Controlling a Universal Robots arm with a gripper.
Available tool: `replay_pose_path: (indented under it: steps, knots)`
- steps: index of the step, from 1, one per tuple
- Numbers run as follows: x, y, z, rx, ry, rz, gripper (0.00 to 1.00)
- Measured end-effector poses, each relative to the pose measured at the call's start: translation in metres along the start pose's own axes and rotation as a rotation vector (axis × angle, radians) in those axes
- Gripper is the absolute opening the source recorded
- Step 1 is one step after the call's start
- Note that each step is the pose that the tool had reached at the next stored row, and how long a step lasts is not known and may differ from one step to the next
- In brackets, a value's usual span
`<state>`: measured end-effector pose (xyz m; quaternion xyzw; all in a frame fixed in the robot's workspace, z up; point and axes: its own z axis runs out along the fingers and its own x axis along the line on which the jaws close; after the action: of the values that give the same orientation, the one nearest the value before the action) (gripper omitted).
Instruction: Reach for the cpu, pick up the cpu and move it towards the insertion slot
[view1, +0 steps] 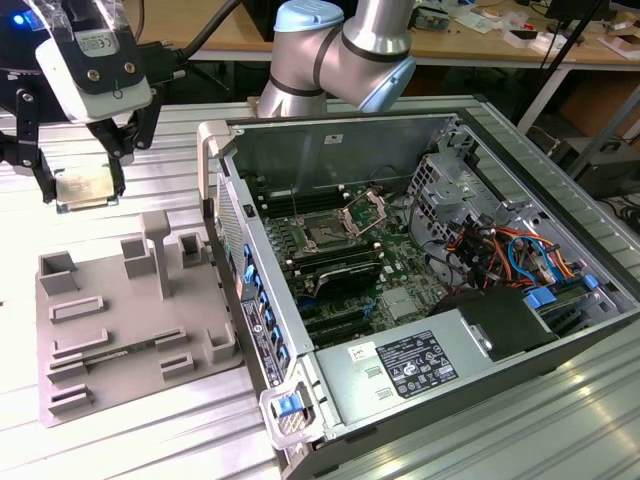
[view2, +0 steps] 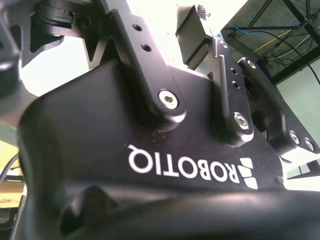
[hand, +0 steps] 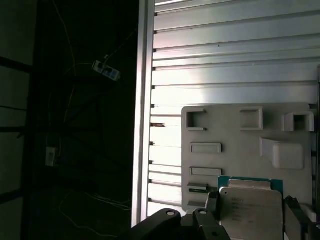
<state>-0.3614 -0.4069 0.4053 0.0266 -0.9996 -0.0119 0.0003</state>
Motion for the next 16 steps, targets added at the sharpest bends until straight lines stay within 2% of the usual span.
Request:
replay_pose_path:
  steps: [16]
  knots:
    - [-0.0117,-0.0006,0.0,0.0,0.0,0.0,0.55]
